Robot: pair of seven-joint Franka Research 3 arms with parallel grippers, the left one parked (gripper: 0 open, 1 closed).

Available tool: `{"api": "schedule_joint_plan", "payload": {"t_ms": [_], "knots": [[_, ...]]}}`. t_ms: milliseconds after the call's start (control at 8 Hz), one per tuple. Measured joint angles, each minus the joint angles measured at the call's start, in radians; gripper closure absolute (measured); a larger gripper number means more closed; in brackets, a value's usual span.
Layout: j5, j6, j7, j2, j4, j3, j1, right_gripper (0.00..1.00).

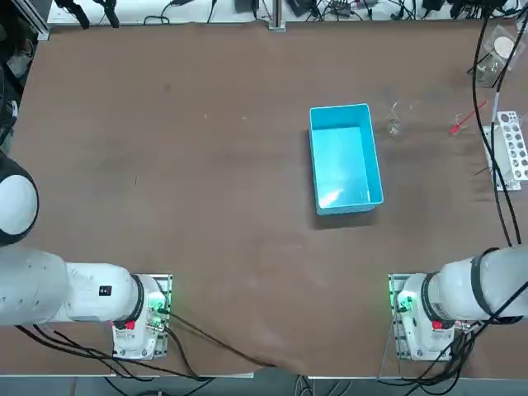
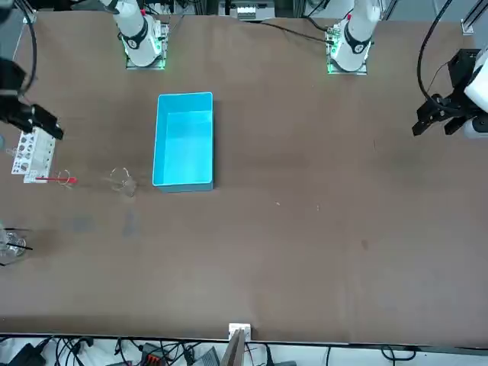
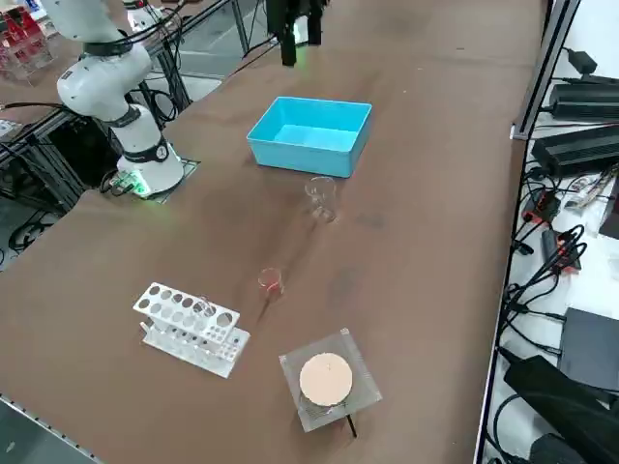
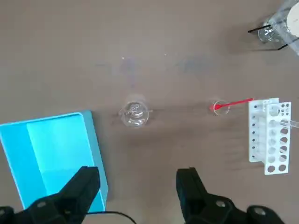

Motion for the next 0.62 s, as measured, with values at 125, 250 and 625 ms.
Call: {"api": "schedule_joint_plan", "payload": {"t_ms": [125,250,625], "knots": [[0.001,-0.006,-0.005,-0.034,-0.017,0.004,0.0,0.0],[0.003,0.001,-0.011,-0.065,-0.044,0.005,0.002,0.0],[0.004,0.076,-0.091,-0.169,-0.203,-0.005,0.033,0.0]]}}
